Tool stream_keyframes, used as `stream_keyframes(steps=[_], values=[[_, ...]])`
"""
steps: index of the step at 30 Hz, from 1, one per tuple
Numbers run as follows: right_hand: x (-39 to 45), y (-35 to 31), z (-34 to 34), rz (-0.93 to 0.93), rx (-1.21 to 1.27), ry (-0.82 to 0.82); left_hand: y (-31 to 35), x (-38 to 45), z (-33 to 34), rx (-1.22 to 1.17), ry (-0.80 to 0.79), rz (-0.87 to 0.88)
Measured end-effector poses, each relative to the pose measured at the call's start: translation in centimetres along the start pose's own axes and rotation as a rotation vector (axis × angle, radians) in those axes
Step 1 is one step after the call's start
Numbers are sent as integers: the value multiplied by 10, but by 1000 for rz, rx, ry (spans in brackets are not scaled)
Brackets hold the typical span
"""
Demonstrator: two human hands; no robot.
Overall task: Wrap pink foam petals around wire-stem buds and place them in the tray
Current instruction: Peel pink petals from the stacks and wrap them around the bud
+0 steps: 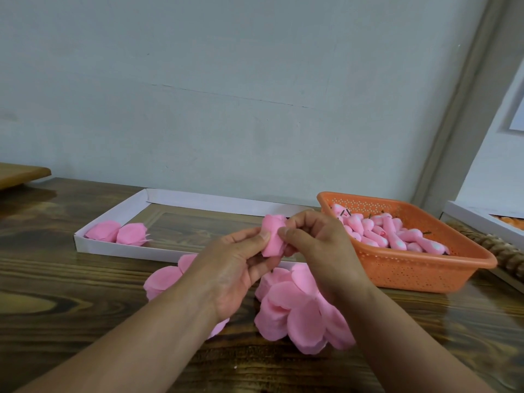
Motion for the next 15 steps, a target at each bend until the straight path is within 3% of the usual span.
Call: stream_keyframes(steps=[15], values=[[-6,-10,-7,-79,-279,215,-3,0,-7,66,81,49]])
Point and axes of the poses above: each hand's wrist, its own x-axis towards the middle knuckle, its own z-axis out of the palm, y = z × x, the point moved 9 cm from there along x, towards the middle knuckle, and after that the axes turned 8 degrees about -z, right-handed, at the moved point
